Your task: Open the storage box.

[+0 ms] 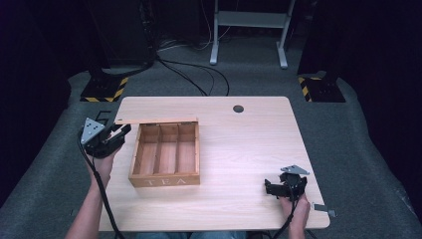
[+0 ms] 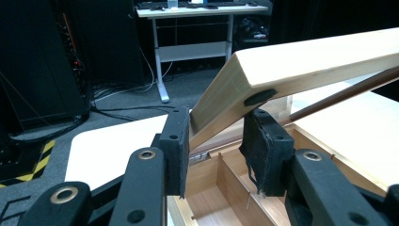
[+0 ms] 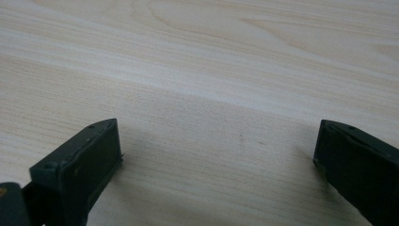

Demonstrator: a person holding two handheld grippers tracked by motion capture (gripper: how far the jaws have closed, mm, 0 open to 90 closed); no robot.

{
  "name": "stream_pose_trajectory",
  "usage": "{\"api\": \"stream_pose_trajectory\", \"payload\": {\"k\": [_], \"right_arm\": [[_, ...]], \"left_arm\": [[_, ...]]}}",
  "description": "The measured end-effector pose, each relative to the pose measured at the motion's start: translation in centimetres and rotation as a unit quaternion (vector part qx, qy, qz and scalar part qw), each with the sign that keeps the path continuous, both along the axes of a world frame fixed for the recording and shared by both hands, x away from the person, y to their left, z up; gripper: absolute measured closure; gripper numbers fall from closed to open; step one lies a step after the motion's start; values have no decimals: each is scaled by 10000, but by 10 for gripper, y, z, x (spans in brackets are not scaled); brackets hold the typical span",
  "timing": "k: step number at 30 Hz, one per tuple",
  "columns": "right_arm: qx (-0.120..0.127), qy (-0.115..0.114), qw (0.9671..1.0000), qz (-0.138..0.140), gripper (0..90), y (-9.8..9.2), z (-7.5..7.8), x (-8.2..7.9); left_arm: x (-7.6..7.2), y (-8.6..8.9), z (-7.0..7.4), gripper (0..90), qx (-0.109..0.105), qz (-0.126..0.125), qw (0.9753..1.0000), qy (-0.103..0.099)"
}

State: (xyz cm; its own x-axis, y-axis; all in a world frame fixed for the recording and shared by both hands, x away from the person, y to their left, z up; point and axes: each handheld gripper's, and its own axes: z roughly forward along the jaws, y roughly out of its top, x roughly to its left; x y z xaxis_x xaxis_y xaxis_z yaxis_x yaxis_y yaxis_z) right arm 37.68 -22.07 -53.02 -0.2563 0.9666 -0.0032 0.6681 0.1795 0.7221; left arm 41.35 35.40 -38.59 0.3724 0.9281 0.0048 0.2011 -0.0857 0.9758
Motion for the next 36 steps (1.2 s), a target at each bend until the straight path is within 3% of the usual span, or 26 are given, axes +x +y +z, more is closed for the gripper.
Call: {"api": "stream_pose_trajectory", "payload": {"k": [21, 36], "right_arm": [[-1, -2, 10000, 1, 8, 0, 0, 0], [1, 1, 10000, -1, 8, 0, 0, 0]], "left_arm": [[19, 4, 18, 618, 60, -89, 9997, 198], [20, 3, 19, 619, 56, -77, 9998, 185]]}}
